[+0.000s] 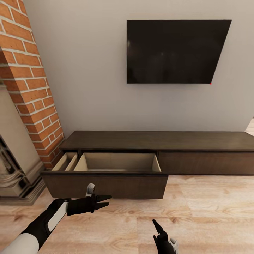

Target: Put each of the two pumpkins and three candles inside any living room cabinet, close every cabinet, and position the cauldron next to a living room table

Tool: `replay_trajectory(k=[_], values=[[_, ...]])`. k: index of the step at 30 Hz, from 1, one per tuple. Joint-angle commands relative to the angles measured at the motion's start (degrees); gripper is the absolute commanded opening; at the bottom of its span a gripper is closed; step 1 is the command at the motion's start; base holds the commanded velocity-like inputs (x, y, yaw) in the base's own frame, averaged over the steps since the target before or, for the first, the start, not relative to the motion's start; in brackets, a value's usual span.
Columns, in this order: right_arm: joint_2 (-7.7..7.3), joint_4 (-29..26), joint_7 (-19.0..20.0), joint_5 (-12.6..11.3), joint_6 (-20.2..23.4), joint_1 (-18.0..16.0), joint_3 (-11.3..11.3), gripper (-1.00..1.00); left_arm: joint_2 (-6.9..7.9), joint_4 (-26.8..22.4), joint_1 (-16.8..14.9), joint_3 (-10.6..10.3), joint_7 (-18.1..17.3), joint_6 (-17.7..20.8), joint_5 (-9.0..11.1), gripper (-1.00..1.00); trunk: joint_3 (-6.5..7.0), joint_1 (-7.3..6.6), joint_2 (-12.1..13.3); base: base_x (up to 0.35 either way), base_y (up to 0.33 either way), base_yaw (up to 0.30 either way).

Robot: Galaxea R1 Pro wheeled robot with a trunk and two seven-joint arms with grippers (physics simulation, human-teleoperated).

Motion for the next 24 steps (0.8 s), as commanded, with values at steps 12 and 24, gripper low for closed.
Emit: replay_trajectory(k=[12,24], values=[[-0.27,0.19,0.54,-0.10,0.40,-0.07,-0.44,1.00,0.06,0.00,-0.04,-0.22,0.22,0.33,0.35,1.00,1.24,-2.21,4.00,0.000,0.000,-0.038],[-0.27,0.19,0.60,-0.10,0.40,0.18,-0.44,1.00,0.06,0.00,-0.06,-0.22,0.15,0.33,0.38,1.00,0.62,-2.21,4.00,-0.017,0.000,-0.232]])
